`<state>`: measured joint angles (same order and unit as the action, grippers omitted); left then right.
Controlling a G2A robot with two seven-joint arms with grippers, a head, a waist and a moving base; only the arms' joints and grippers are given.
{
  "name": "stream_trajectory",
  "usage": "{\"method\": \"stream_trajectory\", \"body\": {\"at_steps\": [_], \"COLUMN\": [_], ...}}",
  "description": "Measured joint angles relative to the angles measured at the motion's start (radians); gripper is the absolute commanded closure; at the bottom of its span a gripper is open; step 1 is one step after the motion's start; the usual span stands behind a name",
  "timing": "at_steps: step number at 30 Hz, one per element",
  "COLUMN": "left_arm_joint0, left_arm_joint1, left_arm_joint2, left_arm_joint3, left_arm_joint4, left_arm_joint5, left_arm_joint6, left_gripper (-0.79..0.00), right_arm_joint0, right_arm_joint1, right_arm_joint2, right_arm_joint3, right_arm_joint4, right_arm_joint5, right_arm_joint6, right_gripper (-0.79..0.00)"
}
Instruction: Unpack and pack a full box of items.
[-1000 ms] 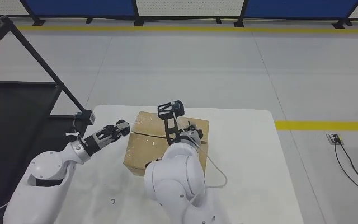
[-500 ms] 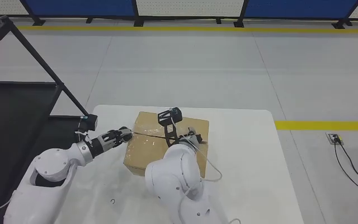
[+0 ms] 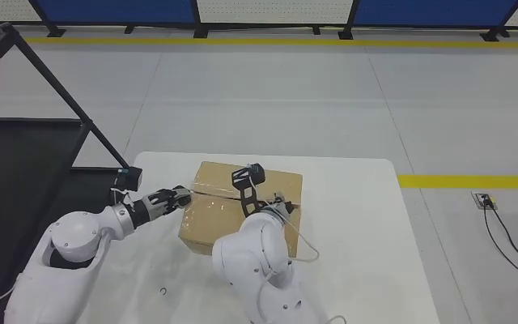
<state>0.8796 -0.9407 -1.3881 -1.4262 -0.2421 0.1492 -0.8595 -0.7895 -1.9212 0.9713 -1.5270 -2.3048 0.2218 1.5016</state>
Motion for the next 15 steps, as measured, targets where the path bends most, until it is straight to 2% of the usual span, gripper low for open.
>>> {"method": "stream_trajectory", "body": {"at_steps": [9, 10, 11, 15], "left_arm_joint0": [-0.024, -0.025, -0.026, -0.031], "left_arm_joint1": [-0.001, -0.001, -0.001, 0.000], "left_arm_joint2": [0.019, 0.021, 0.023, 0.028], "left_arm_joint3": [0.018, 0.019, 0.019, 0.021], "left_arm_joint4": [0.007, 0.009, 0.011, 0.016], "left_arm_joint5": [0.046, 0.048, 0.050, 0.055], "left_arm_joint6": [-0.008, -0.010, -0.012, -0.022], "left_gripper": [0.000, -0.018, -0.086, -0.114], "right_arm_joint0": [-0.007, -0.007, -0.007, -0.005], "right_arm_joint1": [0.002, 0.002, 0.002, 0.002], "right_arm_joint2": [0.002, 0.003, 0.003, 0.004], "right_arm_joint3": [0.014, 0.017, 0.020, 0.030], "right_arm_joint4": [0.005, 0.006, 0.005, 0.006], "right_arm_joint5": [0.010, 0.012, 0.013, 0.015], "right_arm_joint6": [-0.003, -0.004, -0.004, -0.007], "right_gripper": [0.000, 0.000, 0.000, 0.000]}}
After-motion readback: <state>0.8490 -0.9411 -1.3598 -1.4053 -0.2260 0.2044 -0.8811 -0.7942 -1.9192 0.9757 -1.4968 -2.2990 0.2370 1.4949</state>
